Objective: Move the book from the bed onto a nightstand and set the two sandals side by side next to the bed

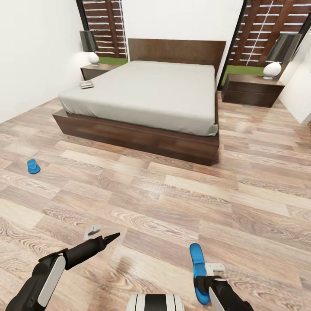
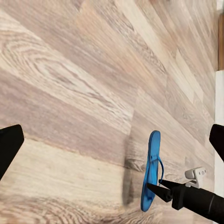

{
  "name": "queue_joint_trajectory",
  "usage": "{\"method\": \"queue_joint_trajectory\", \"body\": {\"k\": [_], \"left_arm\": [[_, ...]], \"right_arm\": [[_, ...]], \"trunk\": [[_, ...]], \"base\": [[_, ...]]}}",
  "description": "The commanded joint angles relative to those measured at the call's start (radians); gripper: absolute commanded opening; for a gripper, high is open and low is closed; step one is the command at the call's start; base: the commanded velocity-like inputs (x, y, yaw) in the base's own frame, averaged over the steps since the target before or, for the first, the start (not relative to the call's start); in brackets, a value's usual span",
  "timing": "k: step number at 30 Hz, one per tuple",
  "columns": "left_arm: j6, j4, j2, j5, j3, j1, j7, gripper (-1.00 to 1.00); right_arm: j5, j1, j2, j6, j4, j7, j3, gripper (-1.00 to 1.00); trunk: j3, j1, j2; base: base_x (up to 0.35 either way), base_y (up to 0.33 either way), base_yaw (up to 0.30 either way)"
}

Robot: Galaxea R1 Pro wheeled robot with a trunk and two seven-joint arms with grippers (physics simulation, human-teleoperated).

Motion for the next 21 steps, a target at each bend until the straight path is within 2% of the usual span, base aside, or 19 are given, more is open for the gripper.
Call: {"method": "queue_joint_trajectory", "body": {"k": [1, 12, 13, 16, 17, 20, 21], "left_arm": [[0.006, 0.000, 0.000, 0.004, 0.001, 0.000, -0.001, 1.00], [0.006, 0.001, 0.000, 0.004, 0.000, 0.000, 0.000, 1.00], [0.006, 0.001, 0.000, 0.004, 0.000, 0.000, 0.000, 1.00], [0.006, 0.001, 0.000, 0.004, 0.000, 0.000, 0.000, 1.00], [0.006, 0.001, 0.000, 0.004, 0.000, 0.000, 0.000, 1.00], [0.006, 0.001, 0.000, 0.004, 0.000, 0.000, 0.000, 1.00], [0.006, 0.001, 0.000, 0.004, -0.001, 0.000, 0.000, 1.00]], "right_arm": [[-0.002, 0.000, 0.000, 0.006, -0.003, -0.005, -0.001, -1.00], [-0.003, 0.000, -0.002, 0.006, -0.013, 0.010, -0.001, -1.00], [-0.004, 0.000, -0.003, 0.006, -0.014, 0.030, -0.001, -1.00], [-0.020, 0.000, -0.006, 0.008, -0.015, 0.148, -0.006, -1.00], [-0.040, 0.000, -0.007, 0.009, -0.015, 0.208, -0.011, -1.00], [-0.081, 0.000, -0.012, 0.022, -0.015, 0.301, -0.018, -1.00], [-0.113, 0.000, -0.028, 0.044, -0.018, 0.361, -0.020, -1.00]], "trunk": [[0.003, -0.001, 0.000], [0.046, -0.006, 0.003], [0.050, -0.006, 0.003], [0.061, -0.007, 0.004], [0.065, -0.008, 0.004], [0.077, -0.009, 0.004], [0.081, -0.010, 0.005]], "base": [[0.000, 0.000, 0.000], [0.000, 0.000, 0.000], [0.000, 0.000, 0.000], [0.000, 0.000, 0.000], [0.000, 0.000, 0.000], [0.000, 0.000, 0.000], [0.000, 0.000, 0.000]]}}
